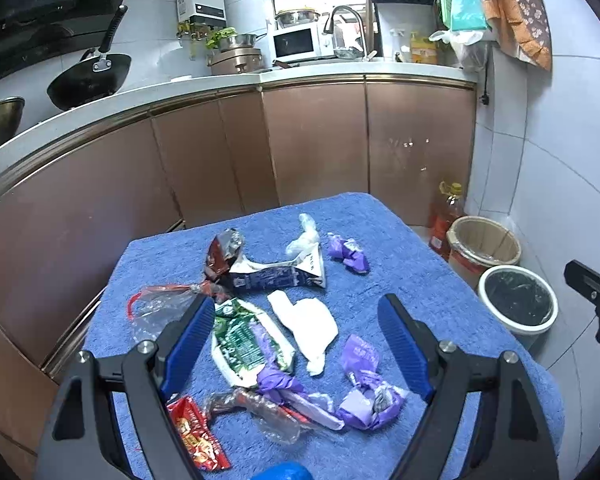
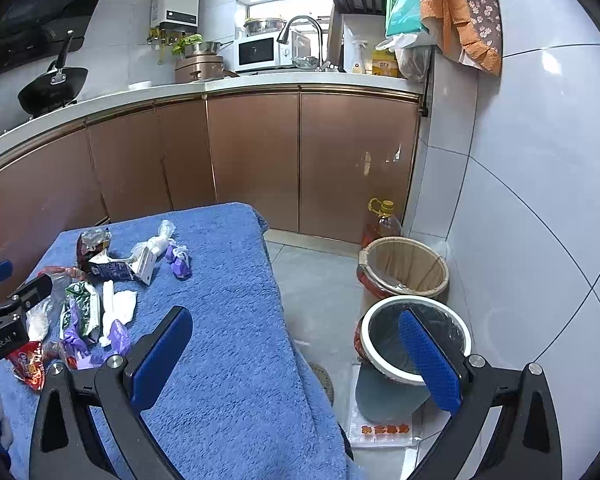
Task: Collect trash
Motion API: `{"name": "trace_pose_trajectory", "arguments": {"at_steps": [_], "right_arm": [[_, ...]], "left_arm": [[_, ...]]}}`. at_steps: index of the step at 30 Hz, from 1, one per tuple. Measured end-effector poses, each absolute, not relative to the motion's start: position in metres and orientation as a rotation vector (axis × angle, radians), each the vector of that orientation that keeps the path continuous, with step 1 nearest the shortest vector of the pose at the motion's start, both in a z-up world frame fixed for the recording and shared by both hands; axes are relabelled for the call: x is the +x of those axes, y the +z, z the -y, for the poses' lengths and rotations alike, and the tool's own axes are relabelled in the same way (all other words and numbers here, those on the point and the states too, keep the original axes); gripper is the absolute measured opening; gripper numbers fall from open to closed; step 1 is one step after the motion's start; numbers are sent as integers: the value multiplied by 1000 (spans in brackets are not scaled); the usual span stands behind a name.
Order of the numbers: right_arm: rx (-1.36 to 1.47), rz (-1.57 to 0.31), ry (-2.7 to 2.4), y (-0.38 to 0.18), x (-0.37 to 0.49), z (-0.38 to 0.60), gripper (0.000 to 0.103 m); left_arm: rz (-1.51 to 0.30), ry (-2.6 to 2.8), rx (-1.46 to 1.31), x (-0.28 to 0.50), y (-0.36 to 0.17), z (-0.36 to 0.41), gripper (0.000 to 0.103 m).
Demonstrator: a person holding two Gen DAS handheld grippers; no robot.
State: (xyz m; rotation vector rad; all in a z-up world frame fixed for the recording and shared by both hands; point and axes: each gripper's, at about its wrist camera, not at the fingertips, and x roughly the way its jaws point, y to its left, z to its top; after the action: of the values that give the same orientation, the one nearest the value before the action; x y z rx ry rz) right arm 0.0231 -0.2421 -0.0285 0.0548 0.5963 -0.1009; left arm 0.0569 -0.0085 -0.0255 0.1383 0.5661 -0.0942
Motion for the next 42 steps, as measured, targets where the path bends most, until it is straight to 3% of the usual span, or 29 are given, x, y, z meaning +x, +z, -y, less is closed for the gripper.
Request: {"name": "trace_pose_trajectory", "arguments": {"at_steps": [27,42], "right_arm": [[43,-589,-109,-32,16,227,103],[25,-486,-26,-7,3,214,103]], "left_arm": [[-559,-209,78,47,-8,5,83],[-564,-145,-68,45,4,-60,83]]}}
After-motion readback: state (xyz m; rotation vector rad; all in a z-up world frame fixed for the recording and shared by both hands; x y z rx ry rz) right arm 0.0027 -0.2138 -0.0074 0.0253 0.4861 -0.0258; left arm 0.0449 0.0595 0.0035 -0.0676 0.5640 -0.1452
